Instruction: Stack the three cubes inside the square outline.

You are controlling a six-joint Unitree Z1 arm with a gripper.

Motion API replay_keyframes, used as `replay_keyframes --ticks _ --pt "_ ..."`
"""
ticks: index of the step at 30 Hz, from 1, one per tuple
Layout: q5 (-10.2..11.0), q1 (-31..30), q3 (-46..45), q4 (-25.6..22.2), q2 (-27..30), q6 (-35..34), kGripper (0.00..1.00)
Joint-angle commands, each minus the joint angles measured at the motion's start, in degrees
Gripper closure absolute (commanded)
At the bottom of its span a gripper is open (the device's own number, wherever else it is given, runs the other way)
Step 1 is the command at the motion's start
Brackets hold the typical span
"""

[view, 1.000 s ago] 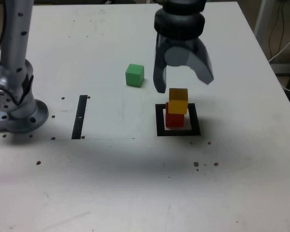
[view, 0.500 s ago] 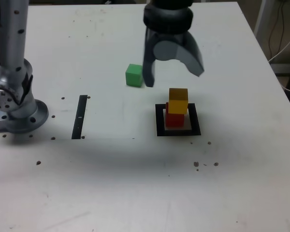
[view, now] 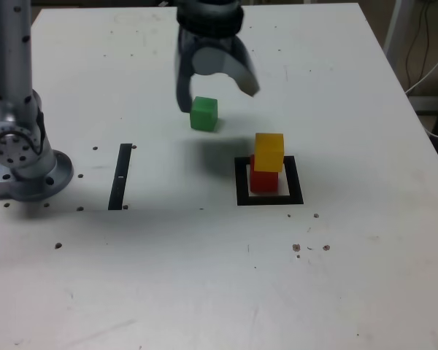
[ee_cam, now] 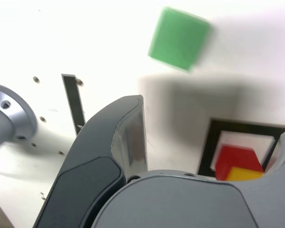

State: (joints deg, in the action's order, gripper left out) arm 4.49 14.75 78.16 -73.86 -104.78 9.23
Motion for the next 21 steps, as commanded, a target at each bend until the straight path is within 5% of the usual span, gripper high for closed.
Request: replay_keyframes --ticks 1,21 --pt "0.3 1.1 0.0 -0.1 0.4 1.1 0.01" --pt "2.4 9.8 -0.4 1.0 -1.6 9.2 0.01"
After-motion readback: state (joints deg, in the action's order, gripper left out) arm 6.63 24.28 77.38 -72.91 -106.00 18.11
